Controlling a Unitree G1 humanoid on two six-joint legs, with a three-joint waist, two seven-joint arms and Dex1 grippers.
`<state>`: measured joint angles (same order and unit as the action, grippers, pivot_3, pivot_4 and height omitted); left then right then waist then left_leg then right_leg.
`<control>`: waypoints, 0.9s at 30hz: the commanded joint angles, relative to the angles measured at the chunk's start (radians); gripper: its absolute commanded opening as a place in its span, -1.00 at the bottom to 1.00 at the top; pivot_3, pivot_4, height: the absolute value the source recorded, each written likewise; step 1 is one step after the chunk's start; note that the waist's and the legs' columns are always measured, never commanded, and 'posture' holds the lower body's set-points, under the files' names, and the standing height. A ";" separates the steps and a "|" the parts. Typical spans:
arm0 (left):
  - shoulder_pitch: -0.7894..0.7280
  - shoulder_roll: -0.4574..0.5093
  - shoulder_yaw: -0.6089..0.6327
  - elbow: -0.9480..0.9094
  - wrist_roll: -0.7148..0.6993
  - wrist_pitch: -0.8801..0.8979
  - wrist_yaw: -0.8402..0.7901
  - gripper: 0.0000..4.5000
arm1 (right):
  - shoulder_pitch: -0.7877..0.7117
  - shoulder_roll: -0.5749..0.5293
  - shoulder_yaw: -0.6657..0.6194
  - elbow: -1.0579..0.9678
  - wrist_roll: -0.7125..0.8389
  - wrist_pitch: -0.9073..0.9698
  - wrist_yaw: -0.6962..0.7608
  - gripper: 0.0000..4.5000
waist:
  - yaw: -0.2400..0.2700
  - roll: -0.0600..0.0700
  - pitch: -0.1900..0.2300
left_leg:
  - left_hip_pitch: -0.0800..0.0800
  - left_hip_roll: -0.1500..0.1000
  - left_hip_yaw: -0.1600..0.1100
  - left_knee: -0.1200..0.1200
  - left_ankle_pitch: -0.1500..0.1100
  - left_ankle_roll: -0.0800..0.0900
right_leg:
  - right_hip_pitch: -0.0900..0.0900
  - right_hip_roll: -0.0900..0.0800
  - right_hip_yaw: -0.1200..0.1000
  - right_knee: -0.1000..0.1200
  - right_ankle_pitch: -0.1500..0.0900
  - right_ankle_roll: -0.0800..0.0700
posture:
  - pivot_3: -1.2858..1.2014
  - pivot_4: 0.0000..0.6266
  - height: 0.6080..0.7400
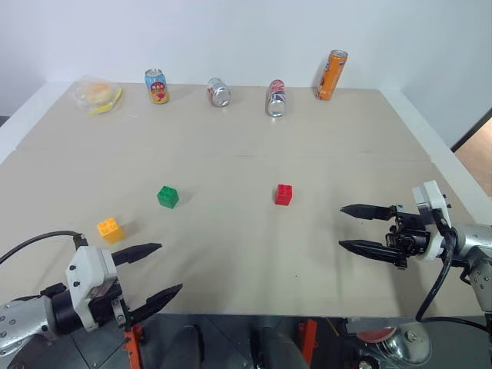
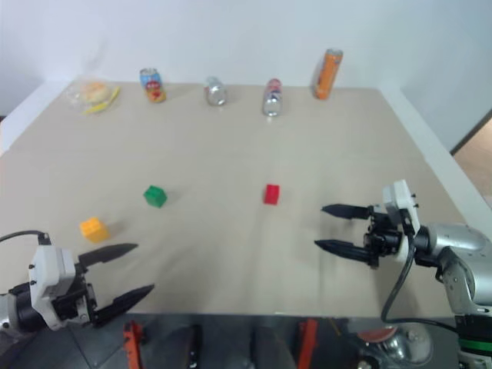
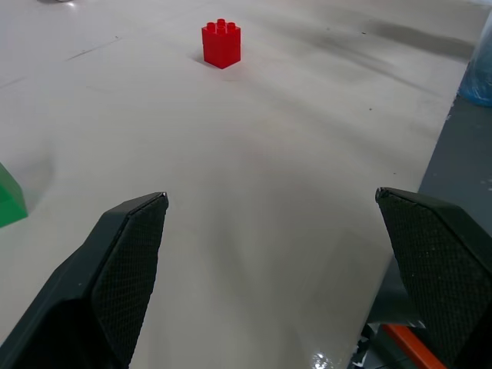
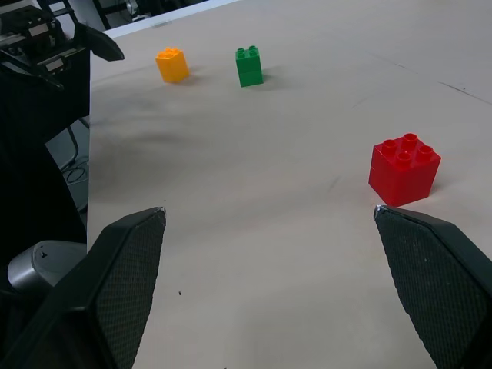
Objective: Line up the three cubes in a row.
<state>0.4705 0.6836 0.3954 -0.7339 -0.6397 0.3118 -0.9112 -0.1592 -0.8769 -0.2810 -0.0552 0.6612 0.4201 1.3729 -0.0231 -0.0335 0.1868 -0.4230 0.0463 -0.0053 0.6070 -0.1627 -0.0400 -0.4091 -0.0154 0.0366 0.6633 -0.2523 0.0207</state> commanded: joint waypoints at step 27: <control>-0.666 -0.212 -0.308 0.216 -0.027 0.108 0.298 0.99 | -0.820 0.277 0.402 0.914 -0.453 -0.492 0.103 1.00 | -0.006 0.000 0.000 | -0.002 0.002 0.002 0.011 -0.002 0.004 | 0.000 0.011 0.012 0.001 0.013 0.011 | 0.03 -0.52 1.00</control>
<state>-0.1865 0.4746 0.0977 -0.5019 -0.6829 0.4521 -0.5947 -0.9387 -0.6001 0.1229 0.8102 0.2350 -0.0148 1.4767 -0.0296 -0.0334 0.1871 -0.4246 0.0486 -0.0033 0.6179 -0.1643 -0.0357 -0.4086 -0.0047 0.0491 0.6648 -0.2388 0.0313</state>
